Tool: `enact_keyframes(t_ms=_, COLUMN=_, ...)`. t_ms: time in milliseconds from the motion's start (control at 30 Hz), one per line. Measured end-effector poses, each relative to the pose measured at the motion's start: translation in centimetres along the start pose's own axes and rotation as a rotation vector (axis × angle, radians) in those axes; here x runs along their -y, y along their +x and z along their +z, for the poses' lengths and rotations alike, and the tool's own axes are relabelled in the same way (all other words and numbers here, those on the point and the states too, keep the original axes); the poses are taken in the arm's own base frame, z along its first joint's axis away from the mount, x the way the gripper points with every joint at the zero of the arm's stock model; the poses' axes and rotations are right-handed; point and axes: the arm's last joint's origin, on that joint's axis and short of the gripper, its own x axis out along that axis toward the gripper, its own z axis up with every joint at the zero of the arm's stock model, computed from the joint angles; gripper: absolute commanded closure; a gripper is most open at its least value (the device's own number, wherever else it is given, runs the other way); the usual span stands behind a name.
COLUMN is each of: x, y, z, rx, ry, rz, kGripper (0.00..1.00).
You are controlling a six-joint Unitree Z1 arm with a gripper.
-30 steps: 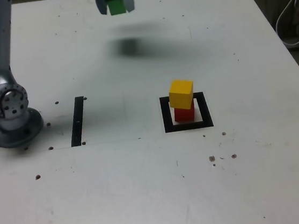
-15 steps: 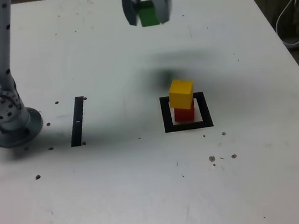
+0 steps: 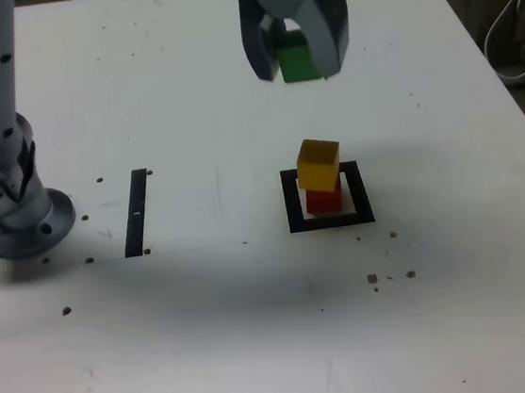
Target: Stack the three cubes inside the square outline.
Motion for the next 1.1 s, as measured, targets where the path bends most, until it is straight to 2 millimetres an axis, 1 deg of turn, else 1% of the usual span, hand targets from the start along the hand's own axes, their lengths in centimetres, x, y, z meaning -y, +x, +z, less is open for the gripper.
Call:
enact_keyframes(t_ms=100, x=1.4, y=0.2, z=0.7, rx=-0.004, ry=0.02, rz=0.001, kGripper=1.0)
enact_keyframes(t_ms=167, x=1.8, y=0.6, z=1.0, rx=-0.016, ry=0.023, rz=-0.001, kGripper=1.0)
enact_keyframes(t_ms=467, x=2.6, y=3.4, z=1.9, rx=-0.089, ry=0.031, rz=-0.008, kGripper=1.0)
enact_keyframes(t_ms=667, x=4.0, y=3.5, z=2.5, rx=-0.09, ry=0.044, rz=0.02, kGripper=1.0)
enact_keyframes(t_ms=833, x=5.2, y=4.1, z=3.2, rx=-0.104, ry=0.053, rz=0.052, kGripper=1.0)
enact_keyframes(t_ms=967, x=5.5, y=5.0, z=3.3, rx=-0.123, ry=0.054, rz=0.062, kGripper=1.0)
enact_keyframes(t_ms=1100, x=5.4, y=5.5, z=3.3, rx=-0.127, ry=0.055, rz=0.082, kGripper=1.0)
